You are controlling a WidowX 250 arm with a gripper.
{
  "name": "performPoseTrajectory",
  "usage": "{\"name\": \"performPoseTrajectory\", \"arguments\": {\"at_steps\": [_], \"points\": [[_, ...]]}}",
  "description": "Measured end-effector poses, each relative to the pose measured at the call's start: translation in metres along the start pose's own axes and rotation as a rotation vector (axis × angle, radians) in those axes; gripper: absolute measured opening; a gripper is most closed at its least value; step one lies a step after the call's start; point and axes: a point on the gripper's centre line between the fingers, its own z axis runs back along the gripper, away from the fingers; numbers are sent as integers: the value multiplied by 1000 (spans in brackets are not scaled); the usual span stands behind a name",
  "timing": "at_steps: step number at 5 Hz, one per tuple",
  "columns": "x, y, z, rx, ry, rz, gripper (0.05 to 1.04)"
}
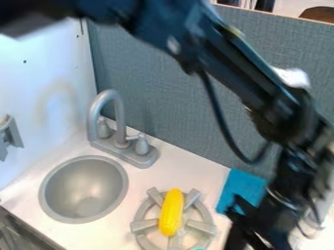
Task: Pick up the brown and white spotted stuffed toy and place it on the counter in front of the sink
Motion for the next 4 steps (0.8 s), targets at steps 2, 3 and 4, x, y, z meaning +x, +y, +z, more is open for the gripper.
{"name": "performPoseTrajectory", "arguments": {"at_steps": [2, 3, 4], "points": [[-35, 41, -3, -45, 128, 203, 501], [-56, 72, -20, -56, 82, 287, 501], [-78, 93, -45, -53, 36, 380, 501]]}}
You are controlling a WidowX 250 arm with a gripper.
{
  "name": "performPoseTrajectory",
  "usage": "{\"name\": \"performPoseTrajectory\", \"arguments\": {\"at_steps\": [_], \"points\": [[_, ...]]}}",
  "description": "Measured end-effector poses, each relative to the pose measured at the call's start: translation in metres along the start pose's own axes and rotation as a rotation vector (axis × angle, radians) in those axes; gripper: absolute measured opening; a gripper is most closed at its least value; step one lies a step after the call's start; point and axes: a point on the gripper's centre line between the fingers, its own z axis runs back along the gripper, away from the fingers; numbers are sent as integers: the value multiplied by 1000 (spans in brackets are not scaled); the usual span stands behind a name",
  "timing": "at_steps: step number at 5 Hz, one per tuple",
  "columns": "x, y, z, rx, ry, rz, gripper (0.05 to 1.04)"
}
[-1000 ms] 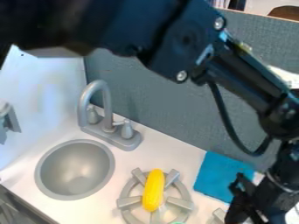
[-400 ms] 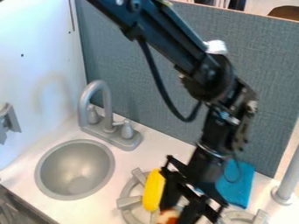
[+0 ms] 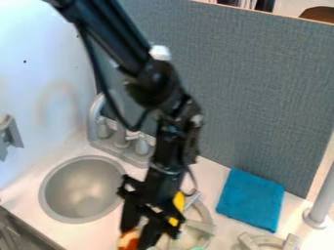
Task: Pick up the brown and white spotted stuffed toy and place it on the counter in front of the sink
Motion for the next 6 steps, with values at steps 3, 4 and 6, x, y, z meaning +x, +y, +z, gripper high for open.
{"name": "performPoseTrajectory", "arguments": {"at_steps": [3, 4, 6], "points": [[9, 72, -5, 173, -141, 339, 501], [16, 93, -16, 168, -96, 403, 501], [47, 119, -45, 158, 32, 419, 501]]}}
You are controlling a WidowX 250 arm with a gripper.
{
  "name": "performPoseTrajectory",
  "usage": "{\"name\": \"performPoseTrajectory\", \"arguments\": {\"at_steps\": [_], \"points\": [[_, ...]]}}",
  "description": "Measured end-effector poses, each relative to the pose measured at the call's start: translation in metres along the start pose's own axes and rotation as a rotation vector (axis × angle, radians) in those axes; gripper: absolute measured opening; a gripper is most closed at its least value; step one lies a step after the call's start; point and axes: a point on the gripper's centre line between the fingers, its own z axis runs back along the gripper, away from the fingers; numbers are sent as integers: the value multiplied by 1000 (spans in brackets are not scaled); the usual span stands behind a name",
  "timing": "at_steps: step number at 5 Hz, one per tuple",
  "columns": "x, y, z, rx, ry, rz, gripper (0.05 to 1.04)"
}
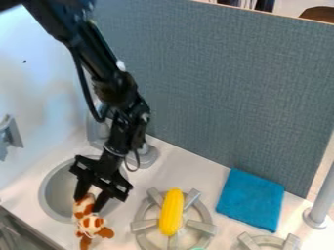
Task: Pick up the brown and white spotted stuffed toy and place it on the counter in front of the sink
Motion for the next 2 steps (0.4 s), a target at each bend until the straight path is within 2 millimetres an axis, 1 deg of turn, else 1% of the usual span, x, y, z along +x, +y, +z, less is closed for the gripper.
{"name": "performPoseTrajectory", "arguments": {"at_steps": [1, 2], "points": [[9, -16, -5, 15, -5, -40, 501], [7, -44, -6, -17, -68, -109, 499]]}}
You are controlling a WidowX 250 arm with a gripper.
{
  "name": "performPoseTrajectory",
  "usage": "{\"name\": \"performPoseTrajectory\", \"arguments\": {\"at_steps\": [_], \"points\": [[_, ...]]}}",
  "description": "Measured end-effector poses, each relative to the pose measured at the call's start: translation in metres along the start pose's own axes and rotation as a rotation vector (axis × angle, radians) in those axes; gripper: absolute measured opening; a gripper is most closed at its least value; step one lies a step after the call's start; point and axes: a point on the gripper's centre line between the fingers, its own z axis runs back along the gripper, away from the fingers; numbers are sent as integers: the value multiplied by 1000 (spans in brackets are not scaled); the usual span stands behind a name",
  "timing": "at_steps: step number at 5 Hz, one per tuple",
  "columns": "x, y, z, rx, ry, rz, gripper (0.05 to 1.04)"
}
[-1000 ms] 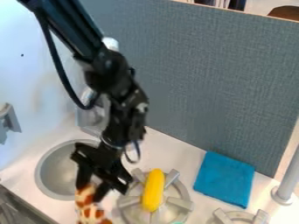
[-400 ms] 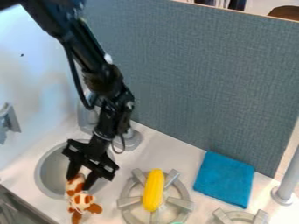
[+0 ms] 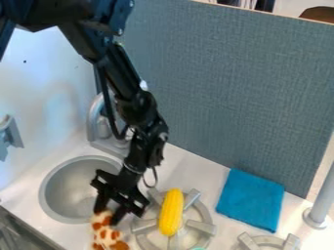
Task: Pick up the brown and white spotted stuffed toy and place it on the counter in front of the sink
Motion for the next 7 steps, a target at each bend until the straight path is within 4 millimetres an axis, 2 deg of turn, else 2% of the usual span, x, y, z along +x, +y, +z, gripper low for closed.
{"name": "performPoseTrajectory", "arguments": {"at_steps": [1, 2, 3, 4, 5, 7], "points": [[-3, -13, -1, -35, -28, -1, 414], [-5, -17, 7, -56, -58, 1, 287], [-11, -15, 19, -61, -83, 43, 532], [-19, -7, 45, -21, -145, 74, 832], [-29, -18, 83, 31, -228, 22, 1010], [-45, -104, 108, -66, -333, -260, 1003]]}}
